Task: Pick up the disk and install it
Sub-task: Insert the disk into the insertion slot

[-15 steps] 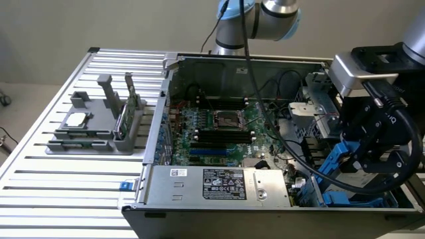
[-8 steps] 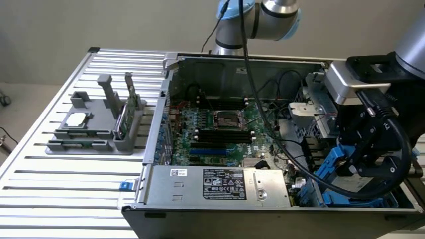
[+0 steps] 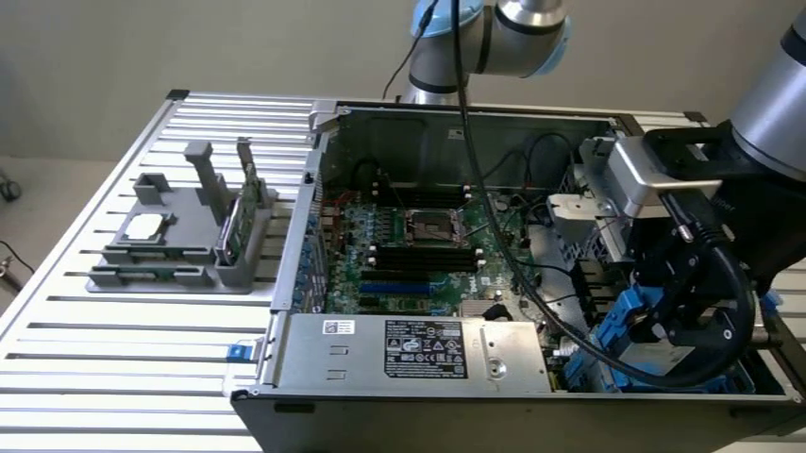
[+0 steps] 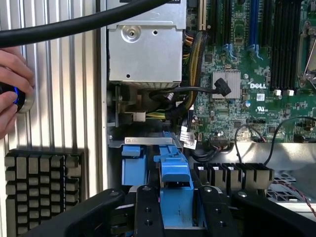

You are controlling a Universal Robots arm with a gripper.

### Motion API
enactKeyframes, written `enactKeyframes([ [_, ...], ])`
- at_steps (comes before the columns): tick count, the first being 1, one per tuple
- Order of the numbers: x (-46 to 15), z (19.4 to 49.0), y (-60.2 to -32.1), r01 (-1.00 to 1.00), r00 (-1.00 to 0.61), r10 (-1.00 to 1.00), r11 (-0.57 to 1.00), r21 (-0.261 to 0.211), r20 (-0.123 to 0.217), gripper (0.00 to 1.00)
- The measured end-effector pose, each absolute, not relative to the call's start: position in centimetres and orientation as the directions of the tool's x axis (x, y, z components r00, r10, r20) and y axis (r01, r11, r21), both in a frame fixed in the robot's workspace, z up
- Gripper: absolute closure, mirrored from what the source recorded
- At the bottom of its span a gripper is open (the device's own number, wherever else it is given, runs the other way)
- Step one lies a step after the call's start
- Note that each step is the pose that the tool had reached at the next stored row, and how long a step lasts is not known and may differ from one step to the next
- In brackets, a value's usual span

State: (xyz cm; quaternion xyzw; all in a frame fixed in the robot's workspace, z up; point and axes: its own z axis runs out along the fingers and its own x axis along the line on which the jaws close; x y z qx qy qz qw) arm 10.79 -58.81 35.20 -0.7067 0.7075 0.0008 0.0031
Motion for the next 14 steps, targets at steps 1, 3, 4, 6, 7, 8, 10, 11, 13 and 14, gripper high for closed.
enactKeyframes([
  [1, 10.79, 35.01, -58.82, -1.000, -0.001, -1.000, 0.001, -0.003, -0.006, 0.67],
  [3, 10.78, 34.73, -58.82, -1.000, -0.001, -1.000, 0.001, -0.003, -0.006, 0.67],
  [4, 10.77, 34.67, -58.82, -1.000, -0.001, -1.000, 0.001, -0.002, -0.006, 0.67],
  [6, 10.77, 34.59, -58.80, -1.000, -0.001, -1.000, 0.001, -0.001, -0.007, 0.66],
  [7, 10.77, 34.60, -58.81, -1.000, -0.001, -1.000, 0.001, -0.001, -0.006, 0.66],
  [8, 10.77, 34.60, -58.81, -1.000, -0.001, -1.000, 0.001, -0.001, -0.006, 0.59],
  [10, 10.78, 34.61, -58.79, -1.000, -0.001, -1.000, 0.001, -0.001, -0.006, 0.59],
  [11, 10.78, 34.60, -58.76, -1.000, -0.001, -1.000, 0.001, -0.001, -0.006, 0.59],
  [13, 10.89, 34.61, -58.68, -1.000, 0.000, -1.000, 0.000, -0.001, -0.006, 0.59],
  [14, 11.01, 34.63, -58.66, -1.000, 0.001, -1.000, -0.001, -0.001, -0.006, 0.59],
])
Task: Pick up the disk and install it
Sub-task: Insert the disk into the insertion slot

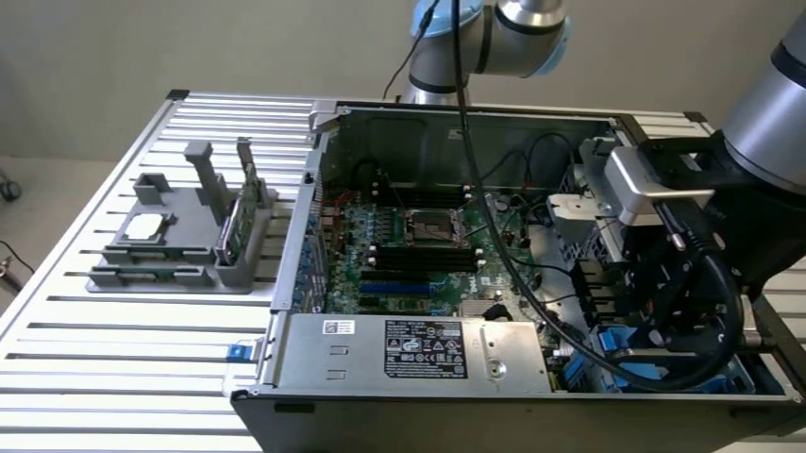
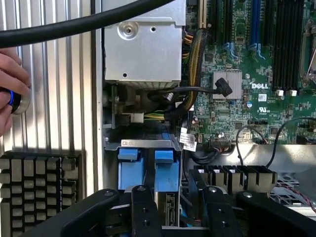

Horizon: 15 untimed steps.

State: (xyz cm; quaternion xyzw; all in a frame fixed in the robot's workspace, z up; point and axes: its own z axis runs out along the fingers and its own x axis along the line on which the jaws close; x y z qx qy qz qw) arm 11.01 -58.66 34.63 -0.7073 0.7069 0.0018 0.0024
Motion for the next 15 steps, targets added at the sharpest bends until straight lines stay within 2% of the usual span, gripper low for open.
enactKeyframes([
  [10, 13.5, 34.9, -58.7, -1.000, 0.023, -1.000, -0.023, -0.001, -0.006, 0.62],
  [11, 13.6, 34.9, -58.7, -1.000, 0.026, -1.000, -0.026, -0.001, -0.006, 0.74],
  [12, 13.6, 34.9, -58.6, -1.000, 0.028, -1.000, -0.028, -0.001, -0.006, 0.74],
  [15, 13.6, 34.4, -58.7, -0.999, 0.032, -0.999, -0.032, -0.001, -0.006, 0.86],
])
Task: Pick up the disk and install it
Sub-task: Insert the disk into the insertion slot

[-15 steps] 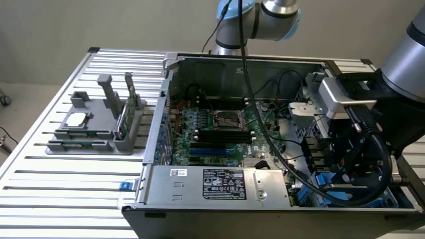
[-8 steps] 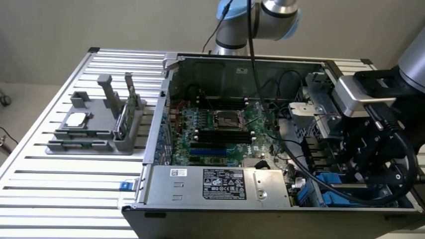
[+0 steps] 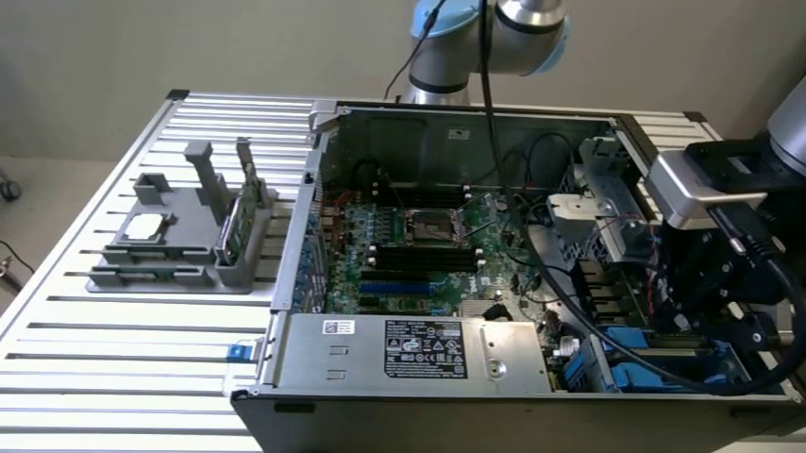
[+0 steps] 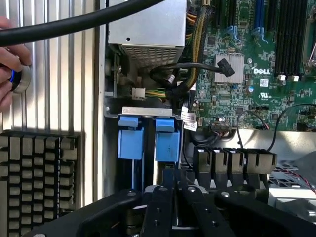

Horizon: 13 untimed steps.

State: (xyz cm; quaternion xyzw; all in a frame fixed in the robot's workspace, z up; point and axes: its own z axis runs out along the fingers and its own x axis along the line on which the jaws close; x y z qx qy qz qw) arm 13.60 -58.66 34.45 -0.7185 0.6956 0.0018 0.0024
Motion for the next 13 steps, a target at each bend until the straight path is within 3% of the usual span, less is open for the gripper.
enactKeyframes([
  [13, 13.7, 32.7, -58.7, -0.999, 0.048, -0.999, -0.048, 0.000, -0.005, 0.89],
])
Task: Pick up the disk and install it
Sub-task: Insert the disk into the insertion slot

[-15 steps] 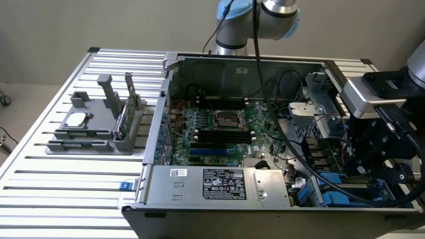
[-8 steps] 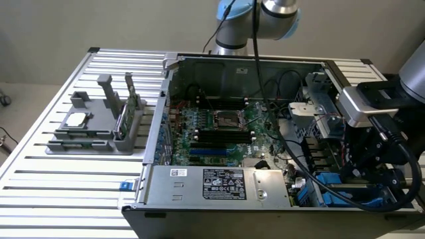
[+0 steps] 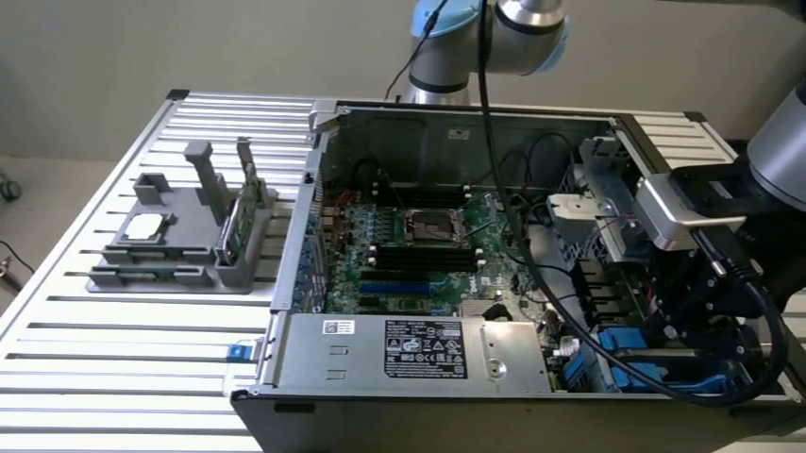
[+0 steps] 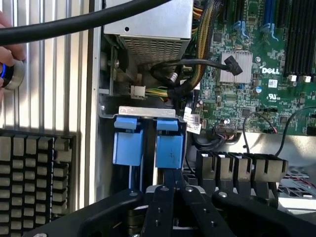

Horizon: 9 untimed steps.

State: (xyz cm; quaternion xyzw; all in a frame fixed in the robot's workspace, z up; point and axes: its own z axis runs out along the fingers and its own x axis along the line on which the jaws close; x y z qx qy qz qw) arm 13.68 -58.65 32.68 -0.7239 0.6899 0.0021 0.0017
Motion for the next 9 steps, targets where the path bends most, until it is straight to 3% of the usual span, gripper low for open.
enactKeyframes([
  [9, 13.7, 35.8, -58.6, -0.999, 0.048, -0.999, -0.048, 0.008, -0.006, 0.89],
])
